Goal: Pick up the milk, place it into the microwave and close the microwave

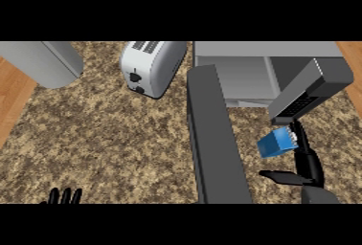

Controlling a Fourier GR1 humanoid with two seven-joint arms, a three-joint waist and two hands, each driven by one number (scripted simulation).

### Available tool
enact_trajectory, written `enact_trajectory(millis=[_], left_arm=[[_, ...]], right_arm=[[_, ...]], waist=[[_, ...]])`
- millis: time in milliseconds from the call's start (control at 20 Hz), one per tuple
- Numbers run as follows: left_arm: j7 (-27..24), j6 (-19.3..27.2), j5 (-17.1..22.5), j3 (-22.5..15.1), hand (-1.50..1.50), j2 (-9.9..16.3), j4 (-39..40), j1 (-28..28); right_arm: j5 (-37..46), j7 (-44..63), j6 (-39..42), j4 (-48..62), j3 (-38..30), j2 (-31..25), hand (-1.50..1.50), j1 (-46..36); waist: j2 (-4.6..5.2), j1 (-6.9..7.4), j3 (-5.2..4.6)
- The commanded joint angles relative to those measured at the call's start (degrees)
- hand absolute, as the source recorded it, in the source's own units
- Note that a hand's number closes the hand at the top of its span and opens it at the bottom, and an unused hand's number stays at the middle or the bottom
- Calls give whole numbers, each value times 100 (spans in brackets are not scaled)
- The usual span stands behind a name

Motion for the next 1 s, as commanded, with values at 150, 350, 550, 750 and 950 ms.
enact_trajectory(millis=[150,350,550,750,950], left_arm=[[-180,-68,182,174,-150,117,312,-171],[-64,-9,86,-61,-150,299,-290,255],[-125,-39,248,67,-150,264,-182,129],[-133,-29,162,-187,-150,413,-484,511],[-83,-14,352,72,-150,300,-61,-47]], right_arm=[[-135,10,-48,560,-56,77,-150,-566],[-130,-545,-481,1077,-277,10,-150,-678],[298,-448,-1233,946,-47,-75,150,-938],[107,-526,-1621,1369,-363,3,150,-1338],[-37,-742,-1572,1136,-379,216,150,-1115]], waist=[[2,10,0],[13,49,6],[22,80,5],[29,116,11],[3,-1,0]])
